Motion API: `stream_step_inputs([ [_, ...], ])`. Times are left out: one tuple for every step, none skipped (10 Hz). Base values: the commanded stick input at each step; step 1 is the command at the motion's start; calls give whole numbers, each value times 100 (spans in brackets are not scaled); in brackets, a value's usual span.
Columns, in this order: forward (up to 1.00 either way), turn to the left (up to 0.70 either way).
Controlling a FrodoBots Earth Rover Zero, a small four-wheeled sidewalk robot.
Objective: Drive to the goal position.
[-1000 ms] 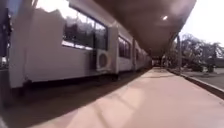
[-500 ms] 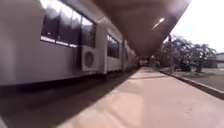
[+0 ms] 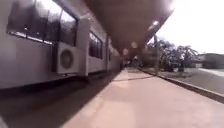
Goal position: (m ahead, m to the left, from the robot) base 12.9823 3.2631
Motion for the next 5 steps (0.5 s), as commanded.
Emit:
stream_step_inputs([
  [100, -13],
  [100, -5],
  [100, 0],
  [100, 0],
  [100, 0],
])
